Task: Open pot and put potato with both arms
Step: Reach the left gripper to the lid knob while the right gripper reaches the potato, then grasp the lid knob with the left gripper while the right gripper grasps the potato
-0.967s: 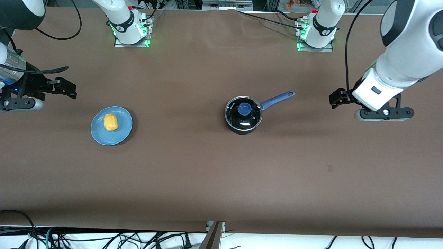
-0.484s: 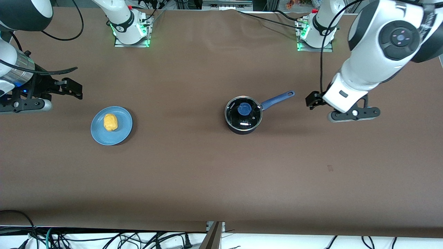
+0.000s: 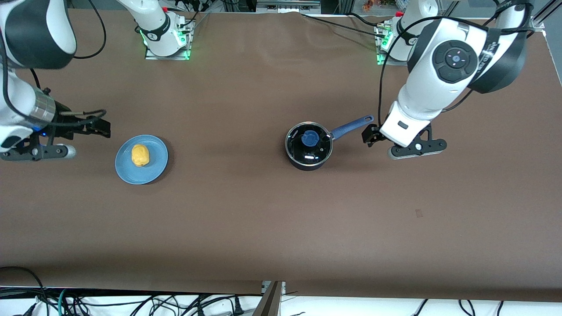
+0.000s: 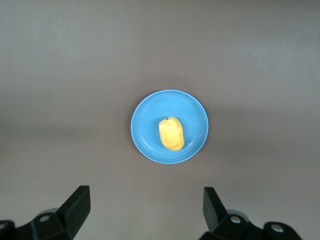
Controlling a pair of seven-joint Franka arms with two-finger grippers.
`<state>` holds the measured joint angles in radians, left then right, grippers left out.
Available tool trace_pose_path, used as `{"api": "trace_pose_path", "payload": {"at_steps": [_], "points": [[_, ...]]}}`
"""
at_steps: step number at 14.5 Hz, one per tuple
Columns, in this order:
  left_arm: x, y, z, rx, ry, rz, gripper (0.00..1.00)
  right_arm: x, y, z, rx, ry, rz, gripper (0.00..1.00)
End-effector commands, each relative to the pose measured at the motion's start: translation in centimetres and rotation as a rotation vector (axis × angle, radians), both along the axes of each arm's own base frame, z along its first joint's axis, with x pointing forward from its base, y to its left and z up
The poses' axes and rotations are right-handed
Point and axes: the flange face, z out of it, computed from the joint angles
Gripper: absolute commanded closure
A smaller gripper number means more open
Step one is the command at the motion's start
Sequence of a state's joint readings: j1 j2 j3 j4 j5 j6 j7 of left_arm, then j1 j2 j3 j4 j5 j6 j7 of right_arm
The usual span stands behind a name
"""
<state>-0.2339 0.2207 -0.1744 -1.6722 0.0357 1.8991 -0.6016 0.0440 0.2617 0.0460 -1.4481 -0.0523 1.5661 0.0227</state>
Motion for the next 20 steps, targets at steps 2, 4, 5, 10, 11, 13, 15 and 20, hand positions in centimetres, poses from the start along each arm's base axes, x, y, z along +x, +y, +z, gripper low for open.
{"api": "trace_pose_path", "payload": {"at_steps": [2, 4, 5, 10, 11, 13, 15, 20], "points": [[-1.7, -3.0, -2.7, -0.03, -0.05, 0.07, 0.0, 1.6, -1.4, -5.7, -0.016, 0.067, -0.014, 0.0], [-2.4, -4.2, -3.9, -0.051, -0.073, 0.109, 0.0, 2.3, -1.9, -8.2, -0.045, 0.091, -0.009, 0.0], [-2.6, -4.8, -4.2, -0.055, -0.077, 0.119, 0.0, 2.4, -2.0, -8.9, -0.064, 0.101, -0.002, 0.0], [-3.9, -8.8, -6.6, -0.073, -0.068, 0.161, 0.0, 1.3, -2.1, -16.9, -0.061, 0.091, 0.079, 0.0], [-4.2, -9.7, -7.2, -0.063, -0.077, 0.166, 0.0, 0.8, -2.1, -18.7, -0.056, 0.084, 0.083, 0.0], [-5.3, -12.1, -9.2, -0.013, -0.095, 0.183, 0.0, -0.6, -2.8, -21.8, -0.055, 0.08, 0.081, 0.0], [-6.0, -13.9, -10.8, 0.016, -0.12, 0.184, 0.0, -1.8, -3.5, -24.5, -0.054, 0.066, 0.079, 0.0], [-6.5, -15.5, -12.6, -0.008, -0.124, 0.193, 0.0, -4.2, -4.4, -28.7, -0.045, 0.049, 0.078, 0.0]]}}
